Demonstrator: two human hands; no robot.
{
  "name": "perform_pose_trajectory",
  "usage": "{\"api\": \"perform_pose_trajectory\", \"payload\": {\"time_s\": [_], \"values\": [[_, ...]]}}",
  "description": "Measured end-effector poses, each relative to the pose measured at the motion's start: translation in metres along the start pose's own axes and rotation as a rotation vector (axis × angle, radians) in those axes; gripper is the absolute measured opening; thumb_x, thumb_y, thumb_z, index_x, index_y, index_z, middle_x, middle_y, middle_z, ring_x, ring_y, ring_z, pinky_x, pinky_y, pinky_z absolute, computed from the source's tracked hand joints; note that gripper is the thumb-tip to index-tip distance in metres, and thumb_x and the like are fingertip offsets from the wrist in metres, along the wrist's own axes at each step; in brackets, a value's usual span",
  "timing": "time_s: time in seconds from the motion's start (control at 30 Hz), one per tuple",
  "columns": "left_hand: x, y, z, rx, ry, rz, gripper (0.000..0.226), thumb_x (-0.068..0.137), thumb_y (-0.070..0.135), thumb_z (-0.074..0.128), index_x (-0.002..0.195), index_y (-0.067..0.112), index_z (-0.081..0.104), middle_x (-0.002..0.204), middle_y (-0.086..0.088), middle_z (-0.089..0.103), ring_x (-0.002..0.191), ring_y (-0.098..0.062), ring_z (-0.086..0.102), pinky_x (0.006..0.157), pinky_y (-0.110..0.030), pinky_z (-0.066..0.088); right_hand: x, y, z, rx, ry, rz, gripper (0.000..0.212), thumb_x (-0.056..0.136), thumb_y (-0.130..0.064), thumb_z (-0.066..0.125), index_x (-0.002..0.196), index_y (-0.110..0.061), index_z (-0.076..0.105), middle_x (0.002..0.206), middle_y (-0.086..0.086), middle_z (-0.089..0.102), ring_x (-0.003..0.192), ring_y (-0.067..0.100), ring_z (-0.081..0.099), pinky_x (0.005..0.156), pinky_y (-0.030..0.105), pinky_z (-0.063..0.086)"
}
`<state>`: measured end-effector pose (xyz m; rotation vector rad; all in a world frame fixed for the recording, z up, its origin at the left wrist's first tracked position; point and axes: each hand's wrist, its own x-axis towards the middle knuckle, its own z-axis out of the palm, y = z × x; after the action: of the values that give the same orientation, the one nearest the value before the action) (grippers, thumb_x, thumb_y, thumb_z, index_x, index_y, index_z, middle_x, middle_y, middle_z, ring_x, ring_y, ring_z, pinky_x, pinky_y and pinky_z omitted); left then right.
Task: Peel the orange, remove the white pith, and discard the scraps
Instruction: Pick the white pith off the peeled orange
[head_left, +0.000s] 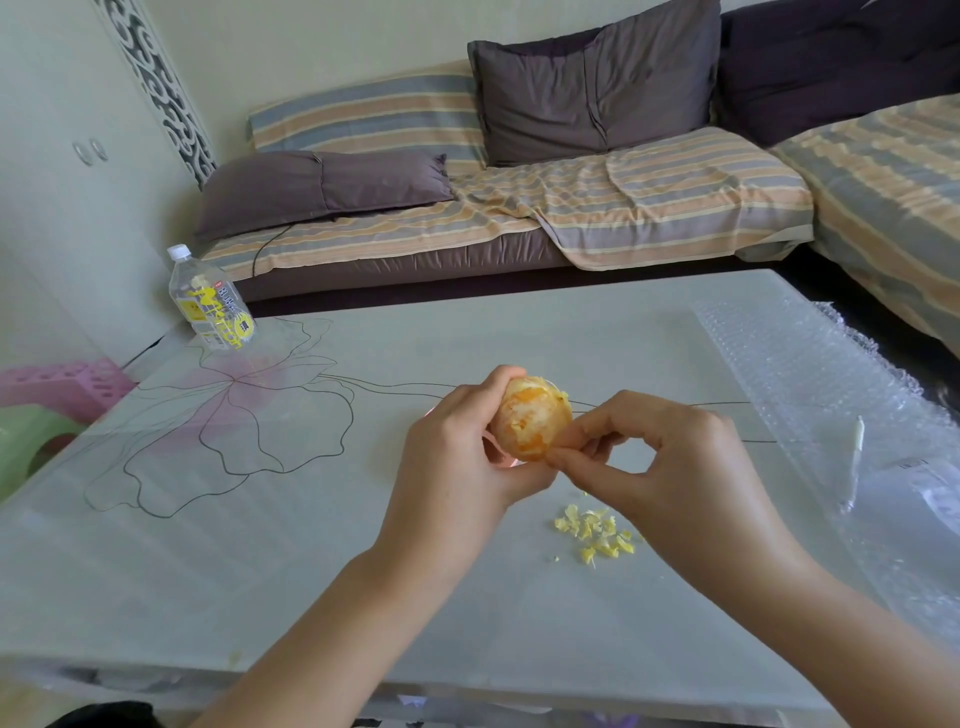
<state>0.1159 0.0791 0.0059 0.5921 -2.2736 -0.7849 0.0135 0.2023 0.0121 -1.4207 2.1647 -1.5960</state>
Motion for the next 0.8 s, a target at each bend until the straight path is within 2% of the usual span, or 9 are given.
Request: {"api": "perform_pose_trajectory", "payload": {"time_s": [0.13,0.23,0.3,0.37,0.47,0.53,0.63,0.7,0.8], "values": [[0.002,0.003,-0.002,-0.288,-0.085,-0.157,0.039,0.064,0.019,0.086,0.098,0.026,0.068,0.083,0.009,0.068,0.071,-0.004,0.063,0.067,-0.015,0.050,0.004,0.003,-0.006,0.025,0.045,0.033,0.016,0.075,-0.014,0.074,0.070,-0.027,0.067,0.076,-0.015,0.066,0.077,0.001,0.061,0.070,0.005,0.041],[0.004,-0.003,-0.006,-0.539,-0.188,-0.333,0.049,0.056,0.020,0.089,0.101,0.027,0.071,0.096,0.007,0.073,0.086,-0.007,0.069,0.080,-0.026,0.055,0.011,0.012,-0.014,0.071,0.080,0.116,0.022,0.079,-0.012,0.072,0.082,-0.033,0.068,0.084,-0.016,0.068,0.076,0.002,0.063,0.068,0.006,0.044],[0.004,-0.006,-0.008,-0.666,-0.251,-0.361,0.048,0.054,0.027,0.083,0.100,0.022,0.074,0.109,-0.007,0.070,0.095,-0.012,0.068,0.090,-0.032,0.054,0.011,0.014,-0.016,0.144,0.026,0.190,0.025,0.079,-0.013,0.072,0.090,-0.036,0.069,0.091,-0.018,0.068,0.076,-0.001,0.065,0.059,0.008,0.046],[0.003,-0.009,-0.010,-0.792,-0.297,-0.351,0.044,0.056,0.027,0.081,0.097,0.012,0.074,0.122,-0.022,0.060,0.102,-0.021,0.066,0.095,-0.038,0.052,0.010,0.012,-0.015,0.234,-0.057,0.205,0.027,0.078,-0.015,0.073,0.095,-0.036,0.070,0.094,-0.017,0.070,0.081,0.000,0.067,0.063,0.013,0.051],[0.003,-0.014,-0.014,-0.910,-0.370,-0.320,0.054,0.058,0.033,0.087,0.099,0.001,0.072,0.128,-0.029,0.053,0.116,-0.035,0.058,0.098,-0.043,0.050,0.006,0.003,-0.013,0.292,-0.101,0.091,0.027,0.076,-0.015,0.075,0.095,-0.033,0.071,0.094,-0.013,0.070,0.082,0.005,0.068,0.074,0.017,0.053],[0.004,-0.015,-0.017,-1.010,-0.397,-0.325,0.067,0.056,0.040,0.087,0.107,0.000,0.068,0.127,-0.028,0.057,0.117,-0.036,0.057,0.098,-0.043,0.050,0.005,-0.001,-0.013,0.244,-0.058,-0.004,0.024,0.072,-0.022,0.076,0.093,-0.034,0.071,0.093,-0.013,0.068,0.082,0.009,0.067,0.073,0.018,0.052],[0.004,-0.016,-0.018,-1.144,-0.396,-0.392,0.080,0.052,0.040,0.090,0.122,0.010,0.064,0.128,-0.025,0.058,0.110,-0.033,0.061,0.089,-0.038,0.055,0.004,-0.001,-0.012,0.142,0.003,-0.125,0.023,0.072,-0.028,0.078,0.092,-0.035,0.069,0.092,-0.014,0.065,0.086,0.013,0.064,0.071,0.022,0.051],[0.004,-0.016,-0.017,-1.161,-0.400,-0.400,0.079,0.052,0.041,0.090,0.122,0.014,0.065,0.127,-0.024,0.058,0.105,-0.029,0.064,0.083,-0.034,0.056,0.003,-0.001,-0.011,0.086,0.014,-0.183,0.025,0.074,-0.028,0.078,0.096,-0.035,0.067,0.095,-0.014,0.062,0.087,0.014,0.062,0.070,0.023,0.050],[0.005,-0.014,-0.018,-1.109,-0.397,-0.387,0.078,0.050,0.044,0.090,0.119,0.016,0.067,0.116,-0.018,0.065,0.096,-0.025,0.067,0.080,-0.033,0.056,0.003,0.000,-0.011,-0.020,-0.003,-0.291,0.028,0.077,-0.028,0.071,0.105,-0.030,0.066,0.101,-0.014,0.057,0.085,0.010,0.059,0.072,0.018,0.048]]}}
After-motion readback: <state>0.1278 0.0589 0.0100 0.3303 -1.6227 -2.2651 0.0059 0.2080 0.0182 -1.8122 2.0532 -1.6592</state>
